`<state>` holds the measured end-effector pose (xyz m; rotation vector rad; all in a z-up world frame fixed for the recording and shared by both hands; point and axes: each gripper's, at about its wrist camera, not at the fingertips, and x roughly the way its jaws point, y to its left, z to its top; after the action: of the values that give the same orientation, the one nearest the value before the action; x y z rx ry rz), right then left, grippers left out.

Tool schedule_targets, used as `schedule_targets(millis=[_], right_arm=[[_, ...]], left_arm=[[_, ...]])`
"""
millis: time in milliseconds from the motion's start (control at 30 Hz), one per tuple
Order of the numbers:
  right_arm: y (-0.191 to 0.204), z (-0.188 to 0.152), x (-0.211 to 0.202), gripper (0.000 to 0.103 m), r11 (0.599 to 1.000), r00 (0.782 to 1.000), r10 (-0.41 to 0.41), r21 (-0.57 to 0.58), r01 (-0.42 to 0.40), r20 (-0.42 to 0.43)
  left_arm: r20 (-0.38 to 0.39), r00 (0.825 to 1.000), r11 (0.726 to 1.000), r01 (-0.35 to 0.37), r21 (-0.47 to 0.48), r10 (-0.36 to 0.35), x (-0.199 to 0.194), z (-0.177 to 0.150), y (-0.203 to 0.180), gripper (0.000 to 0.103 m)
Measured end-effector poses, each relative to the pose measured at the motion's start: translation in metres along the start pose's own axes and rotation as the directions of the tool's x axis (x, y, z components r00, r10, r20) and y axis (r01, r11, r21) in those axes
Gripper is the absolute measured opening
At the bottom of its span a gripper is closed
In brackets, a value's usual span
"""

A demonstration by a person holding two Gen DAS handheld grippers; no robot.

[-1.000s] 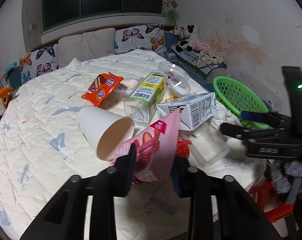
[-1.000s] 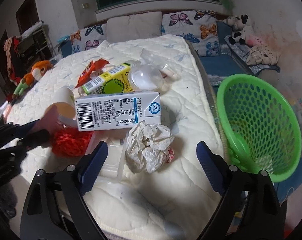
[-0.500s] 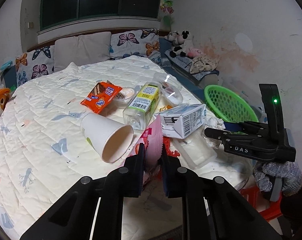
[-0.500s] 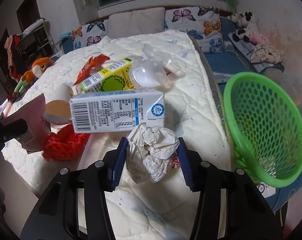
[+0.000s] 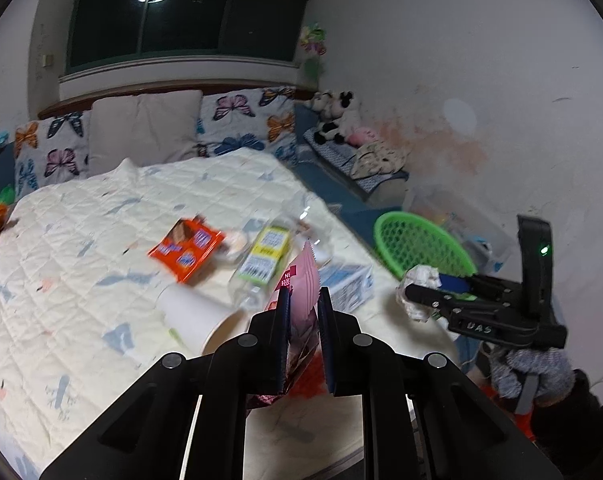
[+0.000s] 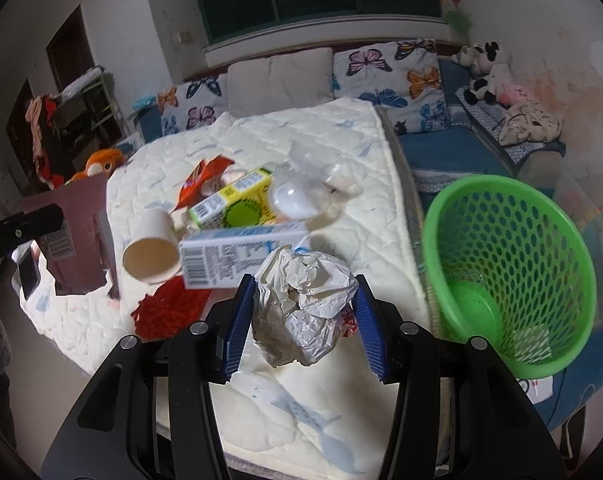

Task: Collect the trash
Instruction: 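Carry both items to the green basket and open both tools to drop them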

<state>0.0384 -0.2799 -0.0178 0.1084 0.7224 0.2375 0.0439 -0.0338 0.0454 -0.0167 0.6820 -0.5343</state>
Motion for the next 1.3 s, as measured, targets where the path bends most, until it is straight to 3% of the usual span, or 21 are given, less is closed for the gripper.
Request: schedule_targets(millis=[367, 700, 833, 900, 1067, 1300], right_arm=[[-0.067, 0.005, -0.007, 0.050, 0.988, 0.993, -0.120, 0.095, 0.119, 0.012], [-0.135, -0.002, 0.000, 0.052, 0.958, 0.973, -0.229, 0.170, 0.230, -0.022], [-0.156, -0.009, 0.004, 0.054, 0.946, 0.969, -0.244, 0.210, 0.246, -0.039], [-0.164, -0.012, 0.004, 0.062, 0.940, 0.967, -0.250, 0.228, 0.253, -0.045], [-0.178, -0.018, 0.002, 0.069, 0.930, 0.964, -0.262, 0.254, 0.265, -0.045], [-0.179, -0.025, -0.007, 0.071, 0.924, 0.959, -0.280, 0.262, 0.280, -0.038]], left_arm=[[-0.018, 0.988, 0.986, 0.156, 0.056, -0.156, 0.053, 0.056, -0.053, 0.014], [-0.074, 0.957, 0.954, 0.286, 0.092, -0.280, 0.132, 0.100, -0.129, 0.014], [-0.101, 0.948, 0.946, 0.310, 0.093, -0.301, 0.159, 0.107, -0.153, 0.014], [-0.125, 0.941, 0.942, 0.326, 0.087, -0.314, 0.176, 0.107, -0.163, 0.014], [-0.175, 0.927, 0.936, 0.347, 0.057, -0.333, 0.211, 0.103, -0.177, 0.014], [-0.208, 0.911, 0.928, 0.370, 0.029, -0.357, 0.244, 0.095, -0.191, 0.015]])
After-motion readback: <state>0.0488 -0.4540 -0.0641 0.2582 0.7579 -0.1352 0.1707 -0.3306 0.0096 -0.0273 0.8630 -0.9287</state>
